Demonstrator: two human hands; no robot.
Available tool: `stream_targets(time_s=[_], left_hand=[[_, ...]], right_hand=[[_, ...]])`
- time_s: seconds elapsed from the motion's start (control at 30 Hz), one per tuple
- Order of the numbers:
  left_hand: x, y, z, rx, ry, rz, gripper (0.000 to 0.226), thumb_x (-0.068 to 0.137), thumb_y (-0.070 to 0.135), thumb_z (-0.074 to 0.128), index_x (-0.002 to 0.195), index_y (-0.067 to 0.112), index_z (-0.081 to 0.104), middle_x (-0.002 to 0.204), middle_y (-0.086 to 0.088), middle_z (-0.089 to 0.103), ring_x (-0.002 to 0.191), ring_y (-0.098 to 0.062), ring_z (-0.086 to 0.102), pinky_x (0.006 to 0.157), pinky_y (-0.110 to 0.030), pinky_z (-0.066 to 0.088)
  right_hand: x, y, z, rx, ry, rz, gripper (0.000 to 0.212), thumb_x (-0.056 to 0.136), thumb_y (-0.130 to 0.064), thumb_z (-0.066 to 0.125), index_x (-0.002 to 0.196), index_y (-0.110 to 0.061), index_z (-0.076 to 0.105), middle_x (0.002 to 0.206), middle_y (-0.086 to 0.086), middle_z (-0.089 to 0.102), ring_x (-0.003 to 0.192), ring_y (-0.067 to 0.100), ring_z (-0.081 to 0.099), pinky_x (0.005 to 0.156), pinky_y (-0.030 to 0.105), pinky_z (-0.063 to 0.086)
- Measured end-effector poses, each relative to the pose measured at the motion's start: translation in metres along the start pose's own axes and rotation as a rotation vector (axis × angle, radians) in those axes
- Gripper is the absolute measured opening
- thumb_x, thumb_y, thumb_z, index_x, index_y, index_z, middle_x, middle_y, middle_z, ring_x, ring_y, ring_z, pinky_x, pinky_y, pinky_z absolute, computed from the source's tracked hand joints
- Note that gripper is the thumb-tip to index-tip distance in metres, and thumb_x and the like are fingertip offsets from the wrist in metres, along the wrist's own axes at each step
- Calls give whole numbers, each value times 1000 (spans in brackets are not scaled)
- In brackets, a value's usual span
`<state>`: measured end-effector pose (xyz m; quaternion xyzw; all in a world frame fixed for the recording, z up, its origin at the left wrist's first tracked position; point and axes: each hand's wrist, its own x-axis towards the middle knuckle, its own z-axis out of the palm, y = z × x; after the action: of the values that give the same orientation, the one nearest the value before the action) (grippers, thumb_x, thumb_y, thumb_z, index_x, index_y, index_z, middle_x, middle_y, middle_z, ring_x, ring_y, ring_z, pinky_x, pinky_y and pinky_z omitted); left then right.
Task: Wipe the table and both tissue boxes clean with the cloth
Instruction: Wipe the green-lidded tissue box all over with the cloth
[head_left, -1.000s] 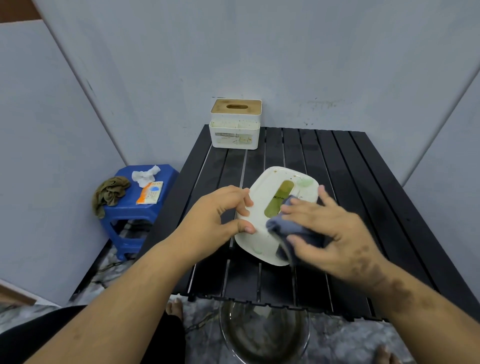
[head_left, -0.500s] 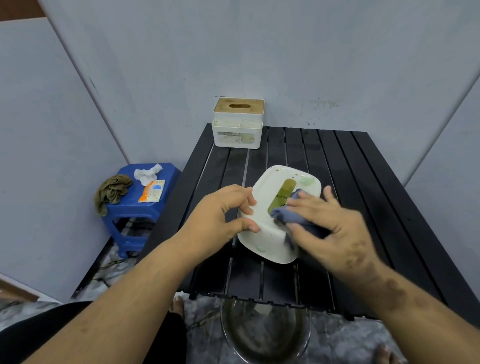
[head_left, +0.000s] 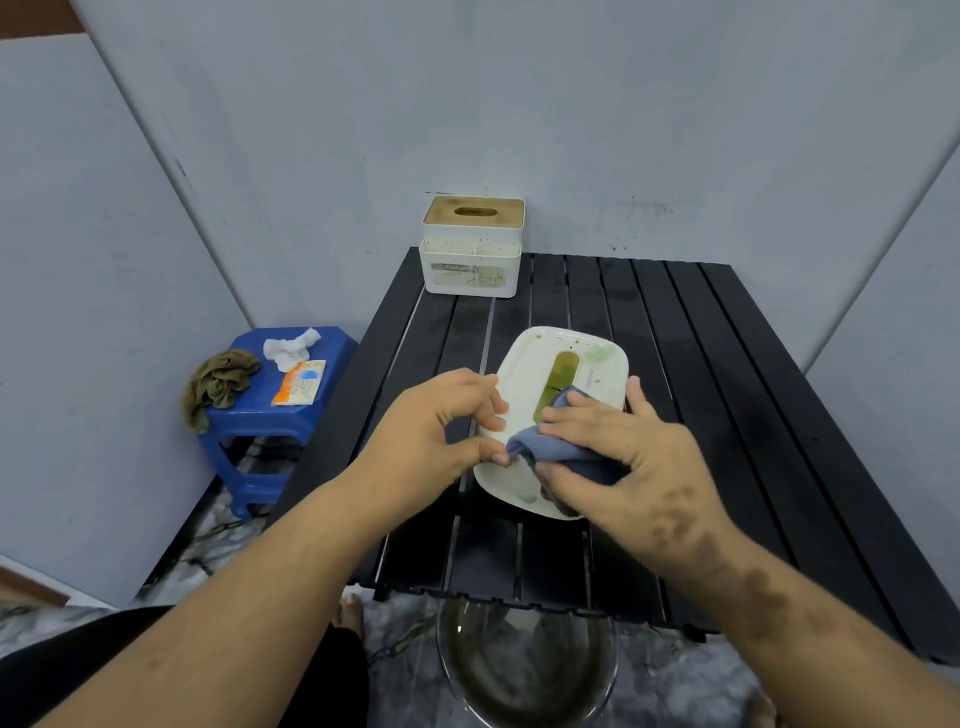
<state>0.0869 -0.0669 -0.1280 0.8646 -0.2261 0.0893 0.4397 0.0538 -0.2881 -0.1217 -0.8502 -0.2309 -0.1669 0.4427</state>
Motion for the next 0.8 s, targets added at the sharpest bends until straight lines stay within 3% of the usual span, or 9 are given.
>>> stream_targets(time_s=[0.13, 0.3, 0.43, 0.57, 0.7, 0.8], left_hand=[[-1, 1, 1, -11, 17, -14, 28, 71, 10, 90, 78, 25, 68, 105, 19, 70, 125, 3, 57, 106, -17, 44], [0, -1, 3, -21, 20, 35, 26, 71, 3, 88, 79, 18, 68, 104, 16, 69, 127, 1, 58, 102, -14, 44], [1, 3, 0, 12, -17, -11, 29, 72, 3, 88, 76, 21, 65, 103, 18, 69, 127, 5, 55, 100, -6, 40], [1, 5, -1, 43, -26, -1, 36, 74, 3, 86, 75, 29, 61, 105, 19, 68, 127, 10, 52, 100, -4, 38], [2, 6, -6, 46, -91, 25, 32, 74, 0, 86, 76, 24, 64, 107, 13, 69, 130, 5, 53, 100, -6, 39], [3, 7, -7, 45, -103, -3, 29, 75, 1, 85, 76, 22, 65, 107, 15, 69, 129, 8, 52, 102, -6, 38]], right_hand=[[7, 20, -42, 136, -153, 34, 40, 71, -22, 83, 110, -22, 73, 114, -17, 69, 123, -1, 54, 122, 48, 10], [1, 8, -10, -12, -114, -106, 36, 75, -34, 72, 110, -23, 74, 117, -14, 69, 126, 1, 52, 119, 47, 23], [9, 25, -41, 78, -215, -45, 38, 76, -17, 79, 113, -21, 72, 120, -13, 67, 126, 2, 52, 121, 48, 10], [11, 20, -44, 44, -124, -25, 37, 78, -17, 75, 113, -27, 71, 118, -14, 68, 125, 2, 53, 121, 48, 13], [6, 11, -31, -23, -226, -135, 34, 78, -23, 72, 112, -28, 73, 118, -16, 68, 124, 0, 53, 120, 42, 17], [10, 28, -50, -37, -87, -70, 40, 80, -20, 72, 118, -29, 67, 121, -12, 67, 120, 1, 57, 119, 49, 22]])
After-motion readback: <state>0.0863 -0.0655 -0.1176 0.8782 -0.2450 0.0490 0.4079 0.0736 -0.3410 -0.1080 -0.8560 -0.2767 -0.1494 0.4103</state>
